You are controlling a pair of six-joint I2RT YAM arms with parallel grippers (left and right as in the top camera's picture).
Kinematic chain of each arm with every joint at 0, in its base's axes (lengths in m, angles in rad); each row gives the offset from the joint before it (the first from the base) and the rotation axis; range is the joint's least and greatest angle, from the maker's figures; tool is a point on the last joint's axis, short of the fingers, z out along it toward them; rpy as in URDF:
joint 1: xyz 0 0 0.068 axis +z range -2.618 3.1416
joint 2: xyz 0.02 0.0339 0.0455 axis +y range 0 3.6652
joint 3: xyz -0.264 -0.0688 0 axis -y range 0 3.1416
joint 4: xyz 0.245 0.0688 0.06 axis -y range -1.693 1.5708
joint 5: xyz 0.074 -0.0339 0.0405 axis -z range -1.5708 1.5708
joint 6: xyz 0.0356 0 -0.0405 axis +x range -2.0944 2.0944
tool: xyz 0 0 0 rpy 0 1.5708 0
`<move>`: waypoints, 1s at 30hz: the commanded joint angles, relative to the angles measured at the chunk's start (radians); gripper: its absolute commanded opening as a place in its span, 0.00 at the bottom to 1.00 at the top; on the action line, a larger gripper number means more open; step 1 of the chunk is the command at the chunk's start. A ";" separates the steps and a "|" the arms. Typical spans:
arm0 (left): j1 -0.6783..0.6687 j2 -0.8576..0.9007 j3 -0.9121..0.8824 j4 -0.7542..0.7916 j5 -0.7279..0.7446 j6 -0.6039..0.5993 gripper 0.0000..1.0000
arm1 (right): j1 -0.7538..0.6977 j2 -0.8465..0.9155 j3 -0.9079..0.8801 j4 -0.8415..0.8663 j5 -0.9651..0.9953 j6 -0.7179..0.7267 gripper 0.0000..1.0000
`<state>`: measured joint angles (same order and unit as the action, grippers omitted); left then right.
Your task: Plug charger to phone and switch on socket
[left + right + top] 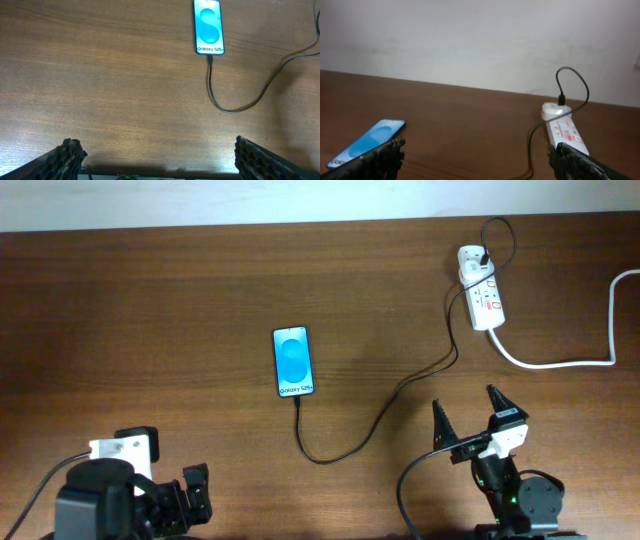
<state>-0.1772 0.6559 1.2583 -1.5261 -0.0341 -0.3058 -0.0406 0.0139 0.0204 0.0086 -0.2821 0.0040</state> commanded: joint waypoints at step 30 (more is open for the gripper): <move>0.001 -0.004 0.001 0.002 0.000 0.008 0.99 | -0.007 -0.008 -0.015 -0.069 0.074 0.012 0.98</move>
<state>-0.1772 0.6559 1.2583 -1.5257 -0.0338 -0.3058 -0.0414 0.0139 0.0109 -0.0540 -0.2211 0.0048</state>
